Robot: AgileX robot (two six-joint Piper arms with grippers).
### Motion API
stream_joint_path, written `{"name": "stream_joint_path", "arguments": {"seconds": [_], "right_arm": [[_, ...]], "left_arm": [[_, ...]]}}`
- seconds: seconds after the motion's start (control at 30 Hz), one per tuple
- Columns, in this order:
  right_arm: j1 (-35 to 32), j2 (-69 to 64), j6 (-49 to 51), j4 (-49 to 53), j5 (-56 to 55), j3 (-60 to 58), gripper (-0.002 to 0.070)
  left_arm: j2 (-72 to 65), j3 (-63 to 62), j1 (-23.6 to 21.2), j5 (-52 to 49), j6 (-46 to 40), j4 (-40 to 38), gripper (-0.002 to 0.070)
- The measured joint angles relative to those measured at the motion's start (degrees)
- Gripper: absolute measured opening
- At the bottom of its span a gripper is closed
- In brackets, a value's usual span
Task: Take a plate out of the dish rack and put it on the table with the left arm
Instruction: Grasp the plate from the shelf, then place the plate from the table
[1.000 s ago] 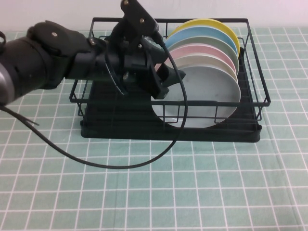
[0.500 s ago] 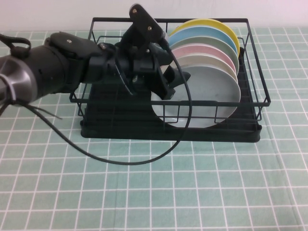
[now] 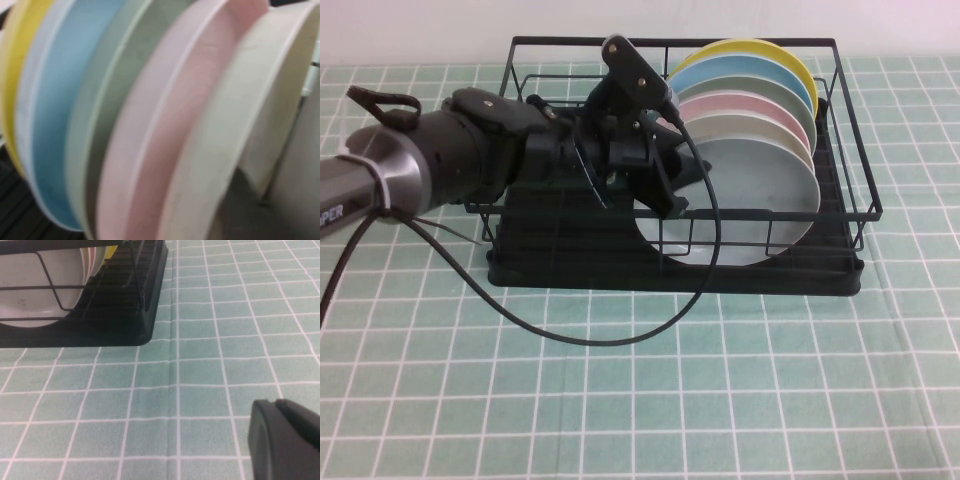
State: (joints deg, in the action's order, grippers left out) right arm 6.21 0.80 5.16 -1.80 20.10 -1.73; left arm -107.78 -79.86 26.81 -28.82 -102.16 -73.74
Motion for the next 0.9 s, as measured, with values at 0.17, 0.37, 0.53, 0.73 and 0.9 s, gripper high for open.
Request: {"name": "stream_joint_path", "arguments": {"seconds": [0.17,0.37,0.53,0.73,0.9], "right_arm": [[0.00,0.00,0.00,0.00,0.00,0.00,-0.0018],[0.00,0.00,0.00,0.00,0.00,0.00,-0.0018],[0.00,0.00,0.00,0.00,0.00,0.00,-0.0018],[0.00,0.00,0.00,0.00,0.00,0.00,-0.0018],[0.00,0.00,0.00,0.00,0.00,0.00,-0.0018]], "left_arm": [[0.30,-0.26,0.00,1.66,-1.68,0.81,0.0106],[4.69,-2.48,0.00,0.81,-1.82,1.72,0.0083],[12.31,-3.35,0.00,-0.25,0.82,1.40,0.0067],[23.01,-3.72,0.00,-10.58,16.64,8.67,0.0067],[26.58,-3.69,-1.11,-24.90,44.74,20.03,0.0067]]}}
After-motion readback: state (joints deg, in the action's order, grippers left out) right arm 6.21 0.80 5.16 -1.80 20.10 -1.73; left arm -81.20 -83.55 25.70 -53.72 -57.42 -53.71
